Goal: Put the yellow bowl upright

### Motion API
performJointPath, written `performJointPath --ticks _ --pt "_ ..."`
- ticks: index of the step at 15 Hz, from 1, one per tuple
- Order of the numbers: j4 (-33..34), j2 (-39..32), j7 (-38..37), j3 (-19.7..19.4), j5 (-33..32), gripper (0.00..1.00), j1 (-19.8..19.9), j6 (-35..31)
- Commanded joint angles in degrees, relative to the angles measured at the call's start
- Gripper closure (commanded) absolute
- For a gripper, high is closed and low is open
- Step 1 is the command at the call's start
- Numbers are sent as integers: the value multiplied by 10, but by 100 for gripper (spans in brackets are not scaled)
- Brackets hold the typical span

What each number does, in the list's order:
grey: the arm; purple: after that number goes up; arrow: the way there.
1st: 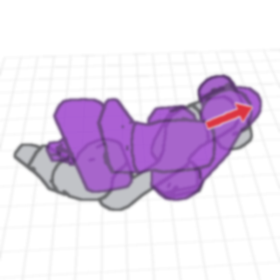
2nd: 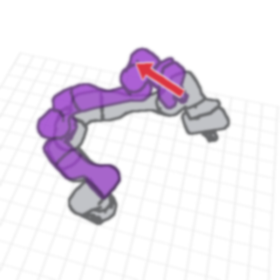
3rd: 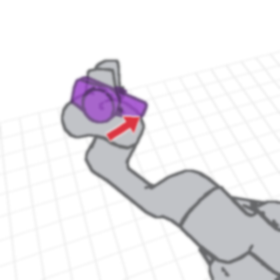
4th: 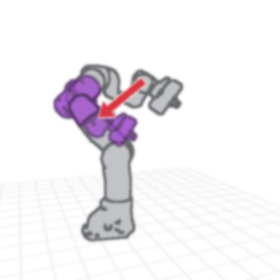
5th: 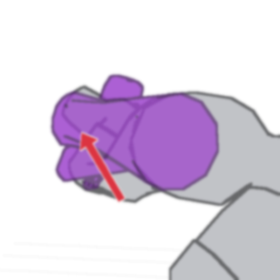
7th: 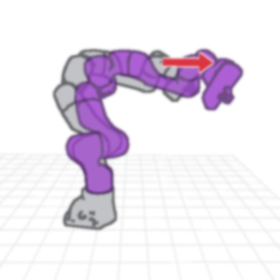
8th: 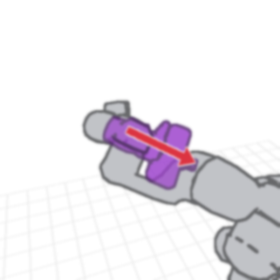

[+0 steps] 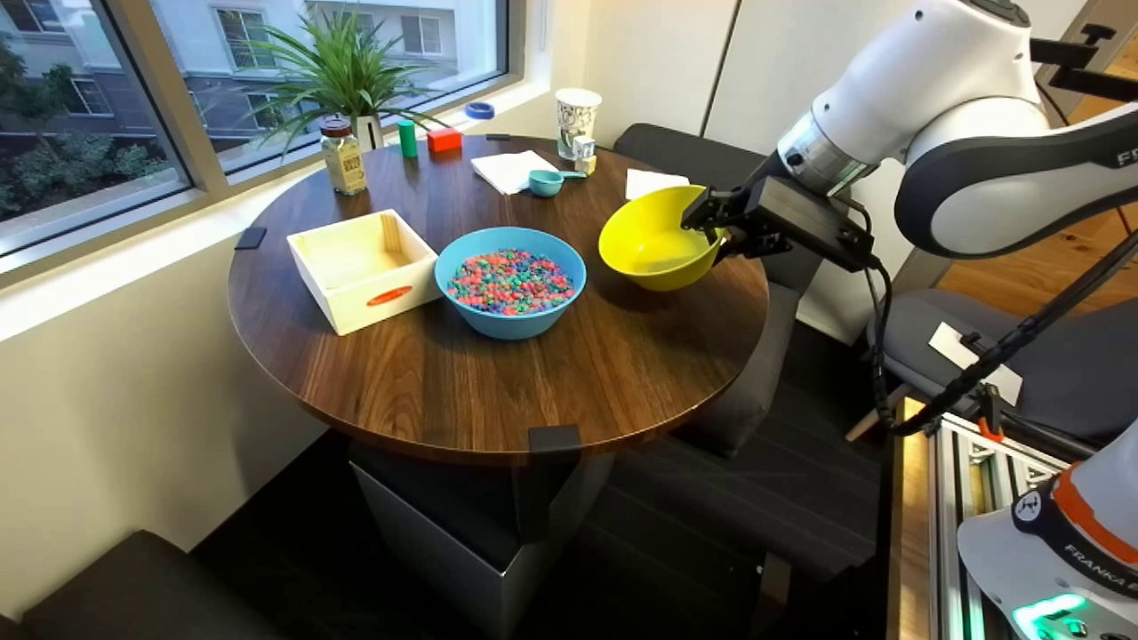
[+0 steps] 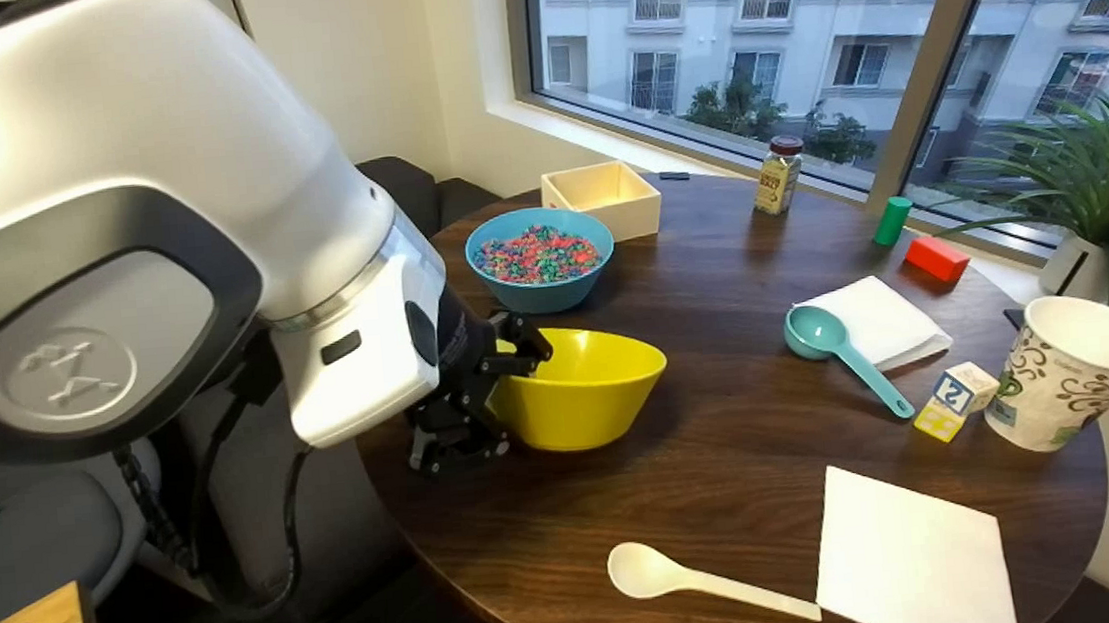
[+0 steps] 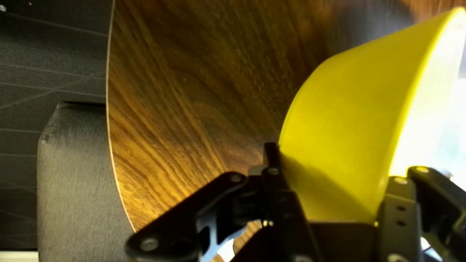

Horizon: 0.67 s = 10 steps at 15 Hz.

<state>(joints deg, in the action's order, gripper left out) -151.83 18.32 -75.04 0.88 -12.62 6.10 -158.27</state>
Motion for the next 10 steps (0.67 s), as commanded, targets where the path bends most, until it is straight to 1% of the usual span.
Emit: performJointPath --ticks 1,3,4,5,6,9,10 --pt "-15 -4 46 1 67 97 -4 -14" --pt "-15 -3 63 3 90 82 -2 -13" --pt "-15 -2 70 5 97 62 -1 -12" --pt "-15 -2 76 6 103 58 0 -11" --pt "-16 -2 80 8 105 51 2 -11" --pt "-17 -1 87 13 105 27 6 -9" --pt "-17 0 89 15 104 20 6 -9"
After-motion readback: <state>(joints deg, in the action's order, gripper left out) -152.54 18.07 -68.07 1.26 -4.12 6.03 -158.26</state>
